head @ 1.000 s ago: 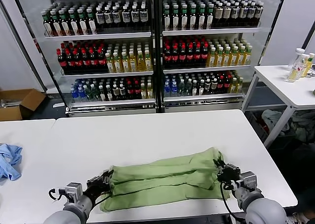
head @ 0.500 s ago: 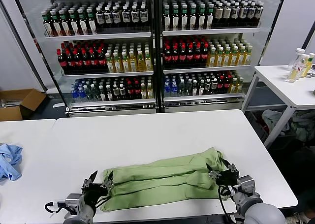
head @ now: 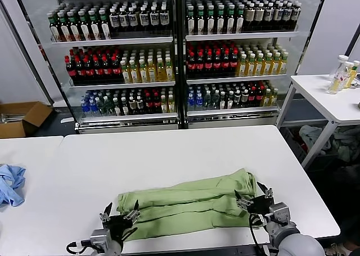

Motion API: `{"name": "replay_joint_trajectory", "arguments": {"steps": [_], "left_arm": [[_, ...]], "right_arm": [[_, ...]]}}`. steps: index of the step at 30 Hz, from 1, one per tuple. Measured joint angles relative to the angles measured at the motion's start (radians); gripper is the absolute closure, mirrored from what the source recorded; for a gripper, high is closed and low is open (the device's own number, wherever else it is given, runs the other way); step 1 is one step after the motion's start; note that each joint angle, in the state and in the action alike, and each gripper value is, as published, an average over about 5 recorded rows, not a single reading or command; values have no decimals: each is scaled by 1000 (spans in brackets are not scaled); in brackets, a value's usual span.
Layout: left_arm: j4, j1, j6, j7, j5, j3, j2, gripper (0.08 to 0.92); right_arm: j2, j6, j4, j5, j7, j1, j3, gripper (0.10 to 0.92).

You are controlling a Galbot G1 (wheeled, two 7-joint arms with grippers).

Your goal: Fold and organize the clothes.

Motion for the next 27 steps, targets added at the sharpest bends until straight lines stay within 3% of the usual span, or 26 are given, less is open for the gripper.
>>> {"name": "replay_joint_trajectory", "arguments": {"steps": [7, 27], "left_arm": [[41, 9, -14, 8, 33, 9, -18, 213], [84, 0, -40, 48, -27, -16, -13, 788]], "right_arm": [[-2, 0, 1, -4, 1, -1, 1, 202], [-7, 0, 12, -5, 7, -9, 13, 202]]}}
